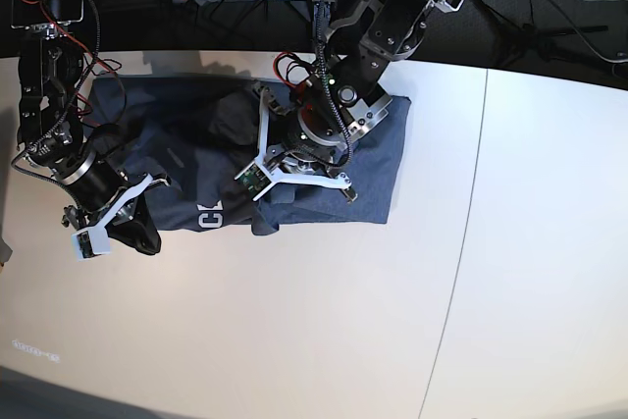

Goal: Fold the T-shirt properly
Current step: 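Lay the held end onto the strip's middle and open the left gripper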

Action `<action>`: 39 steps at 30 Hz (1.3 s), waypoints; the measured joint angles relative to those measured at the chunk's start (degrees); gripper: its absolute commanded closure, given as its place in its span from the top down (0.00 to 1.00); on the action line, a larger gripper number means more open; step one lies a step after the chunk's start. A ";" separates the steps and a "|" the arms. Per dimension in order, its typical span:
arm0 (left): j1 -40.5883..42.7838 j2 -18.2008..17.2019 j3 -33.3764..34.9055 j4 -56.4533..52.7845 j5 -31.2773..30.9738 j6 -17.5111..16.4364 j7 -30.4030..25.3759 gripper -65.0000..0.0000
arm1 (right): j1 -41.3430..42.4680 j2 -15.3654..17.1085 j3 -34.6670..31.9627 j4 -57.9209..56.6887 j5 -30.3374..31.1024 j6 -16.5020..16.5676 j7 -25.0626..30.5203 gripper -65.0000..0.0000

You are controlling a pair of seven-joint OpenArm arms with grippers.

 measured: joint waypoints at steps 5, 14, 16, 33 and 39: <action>0.07 -0.04 0.00 -1.81 -2.56 -0.02 -0.85 0.47 | 0.00 0.13 0.00 0.00 0.00 -0.02 0.00 0.00; 0.13 3.45 3.15 2.23 -2.99 -0.39 -1.75 0.49 | 0.00 0.13 0.00 0.00 -0.02 -0.02 0.02 0.00; 0.00 3.50 3.19 5.70 -3.04 -0.42 -1.92 0.49 | 0.00 0.13 0.00 0.00 -0.02 0.00 0.00 0.00; 1.03 -5.64 -14.45 8.61 -6.01 -4.50 -1.97 0.00 | 0.00 0.13 0.00 0.00 -0.90 -0.02 0.00 0.00; 5.42 -8.98 -18.78 8.61 -16.13 -4.59 -0.85 0.00 | 0.00 0.07 0.00 0.00 -0.85 -0.02 0.07 0.00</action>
